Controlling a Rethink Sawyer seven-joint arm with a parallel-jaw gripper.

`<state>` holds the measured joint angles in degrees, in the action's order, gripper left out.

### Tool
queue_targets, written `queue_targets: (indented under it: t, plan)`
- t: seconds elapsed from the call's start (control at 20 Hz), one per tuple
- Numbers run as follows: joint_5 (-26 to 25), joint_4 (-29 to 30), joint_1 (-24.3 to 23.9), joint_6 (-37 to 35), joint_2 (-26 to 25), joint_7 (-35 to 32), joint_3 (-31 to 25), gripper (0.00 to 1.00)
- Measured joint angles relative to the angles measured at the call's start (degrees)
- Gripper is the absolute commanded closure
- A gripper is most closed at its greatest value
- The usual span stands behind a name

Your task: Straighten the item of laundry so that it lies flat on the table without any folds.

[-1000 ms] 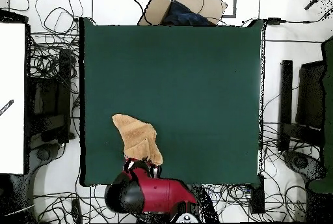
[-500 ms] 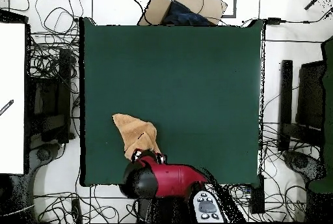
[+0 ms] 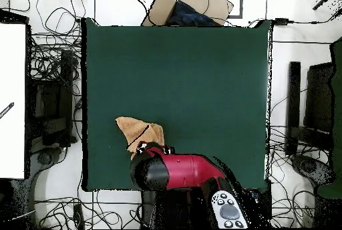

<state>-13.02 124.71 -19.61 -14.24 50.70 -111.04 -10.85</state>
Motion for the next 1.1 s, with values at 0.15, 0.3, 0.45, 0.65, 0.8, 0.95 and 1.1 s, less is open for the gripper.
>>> queue_targets:
  t: [0.15,0.3,0.45,0.65,0.8,0.95,1.1]
  plan:
    - [0.0,-1.1,-1.4,-1.2,0.9,0.0,-1.9,1.00]
    - [-0.2,-2.0,-2.5,-1.2,0.8,0.0,-3.2,1.00]
    - [-0.8,-3.4,-3.9,-1.2,0.5,0.0,-4.8,1.00]
    - [-2.7,-5.8,-6.2,-1.2,-0.1,0.0,-7.3,1.00]
    - [-3.9,-7.5,-7.5,-1.2,-0.8,0.0,-8.9,1.00]
    - [-5.2,-9.4,-9.3,-1.3,-1.4,0.0,-11.0,1.00]
    - [-5.8,-10.6,-10.6,-1.8,-1.7,0.0,-12.4,1.00]
